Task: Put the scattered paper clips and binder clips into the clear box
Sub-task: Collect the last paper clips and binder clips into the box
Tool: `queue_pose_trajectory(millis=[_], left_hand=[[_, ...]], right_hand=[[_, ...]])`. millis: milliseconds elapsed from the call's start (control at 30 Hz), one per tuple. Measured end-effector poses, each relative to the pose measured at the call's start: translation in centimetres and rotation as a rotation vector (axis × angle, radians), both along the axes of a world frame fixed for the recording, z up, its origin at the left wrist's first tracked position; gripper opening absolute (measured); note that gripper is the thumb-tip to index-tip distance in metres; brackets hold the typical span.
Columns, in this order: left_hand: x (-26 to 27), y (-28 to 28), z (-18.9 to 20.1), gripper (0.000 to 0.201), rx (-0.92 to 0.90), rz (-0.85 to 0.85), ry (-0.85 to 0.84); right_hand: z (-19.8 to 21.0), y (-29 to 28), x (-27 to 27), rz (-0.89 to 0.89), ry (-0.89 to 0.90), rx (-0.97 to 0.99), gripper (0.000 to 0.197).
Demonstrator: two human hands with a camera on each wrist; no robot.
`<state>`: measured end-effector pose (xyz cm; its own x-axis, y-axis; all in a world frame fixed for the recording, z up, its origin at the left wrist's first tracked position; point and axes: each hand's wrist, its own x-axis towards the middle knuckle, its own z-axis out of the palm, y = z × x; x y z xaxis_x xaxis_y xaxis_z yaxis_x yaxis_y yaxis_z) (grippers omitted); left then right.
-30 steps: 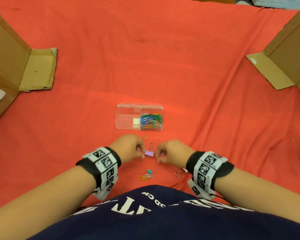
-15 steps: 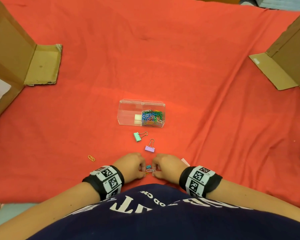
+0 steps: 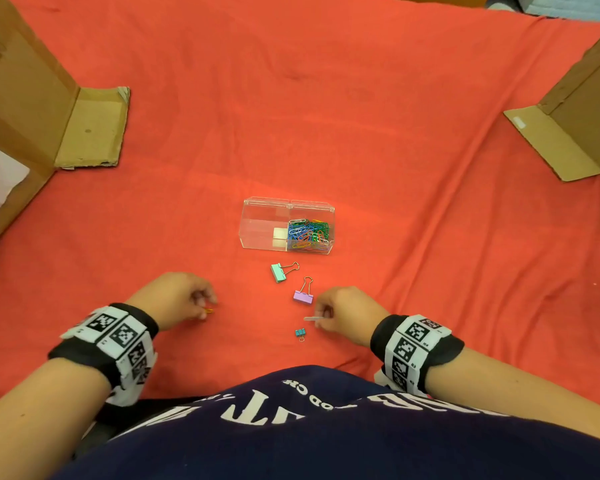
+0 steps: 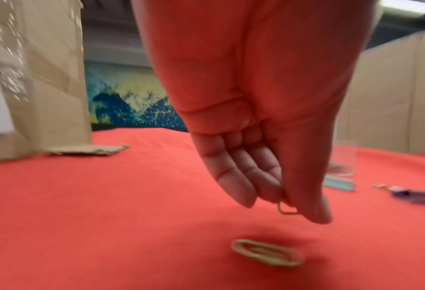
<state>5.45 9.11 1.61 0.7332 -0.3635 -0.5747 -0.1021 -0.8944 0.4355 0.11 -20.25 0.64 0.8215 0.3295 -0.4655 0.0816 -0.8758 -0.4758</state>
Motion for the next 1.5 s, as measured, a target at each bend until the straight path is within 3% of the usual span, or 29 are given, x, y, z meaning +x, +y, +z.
queue_pose_trajectory(millis=[267,500,633,800,867,1067,1333,1500], left_hand=[[0.6,2.3,-0.9,0.024,0.161,-0.098,0.034],[1.1,2.4,-1.3,0.019,0.183,-0.193,0.018],[1.0,2.3,-1.3,0.02,0.183,-0.213,0.003],[1.3,2.2,-1.1,0.02,0.188,-0.202,0.068],[1.3,1.8,-1.1,0.021,0.165,-0.191,0.094],[2.9,-2.8,0.6,0.015,-0.095,-0.055,-0.028],[6.7,-11.9,3.1,0.017,-0.332,0.078,-0.303],[8.5,-13.8,2.4,0.019,-0.309,0.13,-0.294]], right_hand=[[3.2,0.0,6.0,-0.359,-0.297,0.129,0.005],[2.7,0.5,8.6,-0.491,-0.248,0.091,0.01],[2.2,0.2,7.1,-0.371,-0.279,0.082,0.014],[1.3,1.0,3.2,0.049,-0.042,-0.016,0.023],[0.5,1.3,1.9,0.12,-0.024,-0.053,0.031],[-0.9,1.7,-0.6,0.361,0.027,-0.102,0.037],[-1.0,1.1,-1.6,0.302,0.025,-0.099,0.019],[-1.3,0.7,-1.7,0.252,0.033,-0.082,0.018]])
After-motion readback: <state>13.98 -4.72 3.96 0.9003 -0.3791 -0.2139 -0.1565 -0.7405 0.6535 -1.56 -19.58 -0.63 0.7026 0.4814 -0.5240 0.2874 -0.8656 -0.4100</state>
